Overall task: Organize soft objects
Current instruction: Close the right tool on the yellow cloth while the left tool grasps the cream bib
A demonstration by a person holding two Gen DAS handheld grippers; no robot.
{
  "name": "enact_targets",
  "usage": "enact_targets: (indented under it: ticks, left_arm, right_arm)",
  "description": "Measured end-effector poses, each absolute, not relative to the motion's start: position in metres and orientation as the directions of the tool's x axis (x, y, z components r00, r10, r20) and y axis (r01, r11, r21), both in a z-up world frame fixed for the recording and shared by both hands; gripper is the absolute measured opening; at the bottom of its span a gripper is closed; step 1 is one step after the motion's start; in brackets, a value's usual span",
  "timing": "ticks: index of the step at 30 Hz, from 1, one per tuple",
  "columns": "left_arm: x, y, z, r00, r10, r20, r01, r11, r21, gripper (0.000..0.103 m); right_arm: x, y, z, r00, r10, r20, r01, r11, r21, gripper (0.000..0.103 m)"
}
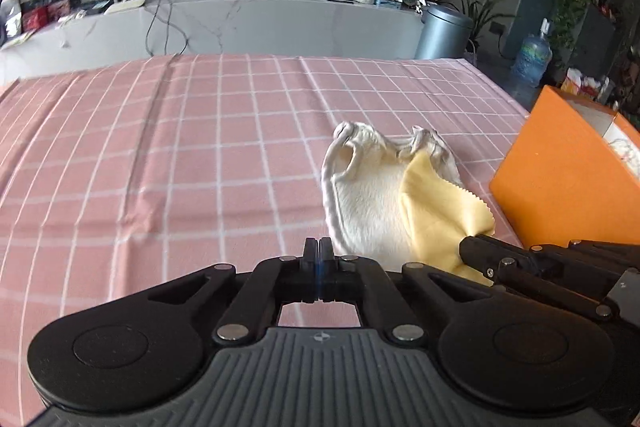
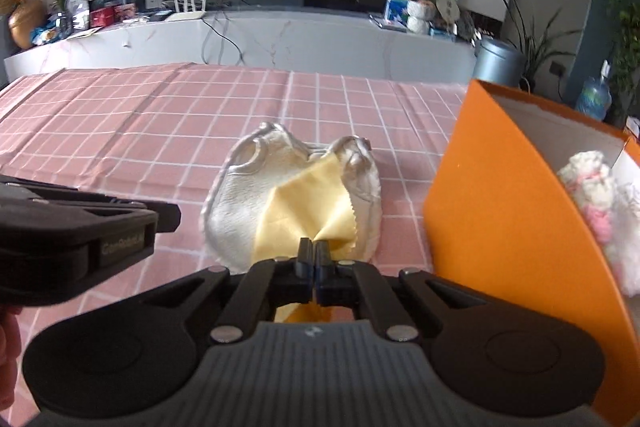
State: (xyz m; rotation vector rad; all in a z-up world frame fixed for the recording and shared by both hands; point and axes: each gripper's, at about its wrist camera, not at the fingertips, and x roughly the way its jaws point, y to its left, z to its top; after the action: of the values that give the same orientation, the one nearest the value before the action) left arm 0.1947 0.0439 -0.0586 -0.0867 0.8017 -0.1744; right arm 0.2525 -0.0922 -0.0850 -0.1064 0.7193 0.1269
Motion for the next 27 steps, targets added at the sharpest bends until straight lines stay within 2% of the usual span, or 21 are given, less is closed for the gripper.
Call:
enact_targets:
  ticks: [6,9,11,13,14,15,16,17,18,21,27]
  left_arm:
    - [0.170,0.057,-0.053,0.668,-0.205,-0.715,0.084,0.976,-0.201,0.002]
    - [0.173,0.054,-0.050,0.667,-0.232,-0.708,0.086,0.968,-0.236,0.016]
    - [0.179,0.053,-0.049,0.667,-0.249,-0.702,0.082,0.961,-0.262,0.030]
    - [0.190,0.051,-0.051,0.665,-0.260,-0.700,0.079,0.957,-0.280,0.034]
    - [0.196,0.050,-0.052,0.661,-0.266,-0.702,0.079,0.955,-0.287,0.037]
    - [0.202,0.049,-0.054,0.657,-0.276,-0.702,0.081,0.951,-0.298,0.039]
    - [0.207,0.049,-0.056,0.657,-0.286,-0.698,0.085,0.947,-0.308,0.042]
    - [0.212,0.048,-0.058,0.661,-0.292,-0.691,0.088,0.945,-0.315,0.047]
    - [0.218,0.048,-0.060,0.666,-0.296,-0.684,0.090,0.943,-0.320,0.050]
    - [0.233,0.047,-0.067,0.663,-0.299,-0.686,0.081,0.940,-0.332,0.054]
    - [0.252,0.036,-0.078,0.659,-0.290,-0.694,0.115,0.951,-0.288,0.057]
  right_arm:
    - [0.233,-0.101,-0.079,0.756,0.040,-0.654,-0.110,0.992,-0.067,0.000]
    - [0.238,-0.109,-0.070,0.791,-0.016,-0.611,-0.054,0.994,-0.096,0.000]
    - [0.246,-0.112,-0.068,0.802,-0.041,-0.596,-0.027,0.994,-0.105,0.000]
    - [0.258,-0.114,-0.071,0.780,-0.032,-0.625,-0.029,0.996,-0.087,0.000]
    - [0.261,-0.116,-0.073,0.774,-0.027,-0.632,-0.018,0.998,-0.065,0.003]
    - [0.263,-0.118,-0.074,0.776,-0.024,-0.631,-0.008,0.999,-0.048,0.012]
    - [0.264,-0.118,-0.075,0.779,-0.015,-0.627,-0.012,0.999,-0.039,0.022]
    - [0.264,-0.117,-0.076,0.782,-0.009,-0.623,-0.015,0.999,-0.033,0.038]
    - [0.265,-0.115,-0.079,0.782,0.004,-0.623,-0.025,0.999,-0.025,0.041]
    - [0.273,-0.112,-0.088,0.761,-0.001,-0.648,-0.016,1.000,-0.021,0.045]
    - [0.288,-0.116,-0.106,0.723,0.024,-0.691,-0.001,0.999,0.033,0.042]
